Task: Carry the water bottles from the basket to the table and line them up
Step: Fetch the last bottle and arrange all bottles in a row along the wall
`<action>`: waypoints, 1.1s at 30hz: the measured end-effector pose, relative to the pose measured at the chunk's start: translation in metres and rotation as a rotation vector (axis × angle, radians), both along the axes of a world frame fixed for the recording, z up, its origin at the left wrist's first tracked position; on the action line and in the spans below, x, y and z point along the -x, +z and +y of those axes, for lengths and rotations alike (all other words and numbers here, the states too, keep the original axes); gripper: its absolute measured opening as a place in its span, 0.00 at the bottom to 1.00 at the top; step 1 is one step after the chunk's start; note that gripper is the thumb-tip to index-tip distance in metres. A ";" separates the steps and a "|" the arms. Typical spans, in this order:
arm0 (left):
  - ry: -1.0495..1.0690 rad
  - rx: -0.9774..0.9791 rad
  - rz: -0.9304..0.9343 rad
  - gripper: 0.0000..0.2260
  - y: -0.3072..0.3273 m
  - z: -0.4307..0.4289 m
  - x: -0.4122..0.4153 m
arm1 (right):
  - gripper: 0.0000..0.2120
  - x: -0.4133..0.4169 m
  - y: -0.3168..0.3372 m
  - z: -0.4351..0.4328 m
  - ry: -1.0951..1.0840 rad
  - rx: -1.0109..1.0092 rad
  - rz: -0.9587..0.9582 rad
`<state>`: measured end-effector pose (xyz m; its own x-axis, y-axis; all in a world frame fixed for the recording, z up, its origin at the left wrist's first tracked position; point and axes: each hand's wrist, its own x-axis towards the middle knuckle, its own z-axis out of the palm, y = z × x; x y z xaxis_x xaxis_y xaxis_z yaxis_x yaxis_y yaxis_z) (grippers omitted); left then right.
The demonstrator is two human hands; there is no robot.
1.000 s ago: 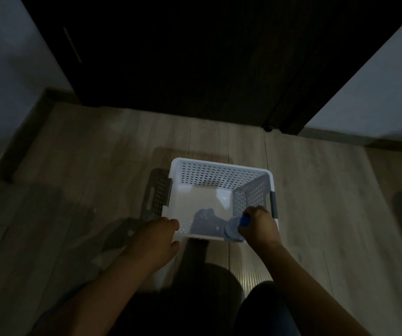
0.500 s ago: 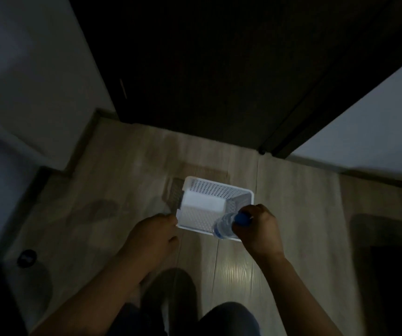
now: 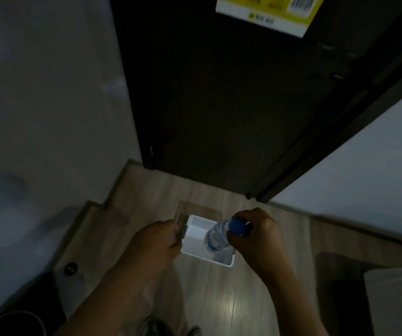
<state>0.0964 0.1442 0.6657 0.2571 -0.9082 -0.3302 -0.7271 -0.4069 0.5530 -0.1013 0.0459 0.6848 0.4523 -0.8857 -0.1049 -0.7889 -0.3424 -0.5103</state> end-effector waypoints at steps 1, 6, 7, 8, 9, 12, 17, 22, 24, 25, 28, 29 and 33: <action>0.017 0.004 0.019 0.12 0.016 0.004 -0.003 | 0.14 -0.002 0.016 0.003 0.017 0.016 0.009; 0.072 0.049 -0.033 0.11 0.071 0.022 -0.014 | 0.14 -0.010 0.078 0.010 0.103 0.082 -0.033; 0.086 0.052 -0.052 0.12 0.077 0.026 -0.015 | 0.14 -0.012 0.088 0.010 0.131 0.086 -0.043; 0.105 0.051 -0.064 0.12 0.083 0.030 -0.016 | 0.14 -0.014 0.098 0.009 0.159 0.090 -0.057; 0.123 0.048 -0.071 0.13 0.089 0.033 -0.017 | 0.15 -0.016 0.107 0.007 0.190 0.097 -0.071; 0.222 0.046 -0.052 0.19 0.101 0.039 -0.014 | 0.15 -0.025 0.133 -0.003 0.292 0.072 -0.118; 0.448 0.106 -0.041 0.14 0.115 0.059 -0.004 | 0.17 -0.052 0.158 -0.017 0.540 0.054 -0.133; 0.688 0.113 -0.094 0.15 0.128 0.109 0.008 | 0.15 -0.088 0.173 0.000 0.736 0.041 -0.206; 0.776 0.098 -0.149 0.14 0.136 0.130 0.014 | 0.12 -0.100 0.179 0.013 0.817 0.002 -0.240; 0.840 0.087 -0.178 0.14 0.141 0.146 0.018 | 0.11 -0.109 0.181 0.023 0.874 -0.008 -0.246; 0.965 0.091 -0.210 0.15 0.149 0.176 0.026 | 0.08 -0.127 0.186 0.049 0.991 -0.031 -0.261; 1.013 0.092 -0.221 0.14 0.151 0.192 0.032 | 0.07 -0.134 0.187 0.063 1.049 -0.041 -0.264; 1.222 0.059 -0.244 0.12 0.160 0.254 0.058 | 0.06 -0.155 0.192 0.130 1.262 -0.055 -0.283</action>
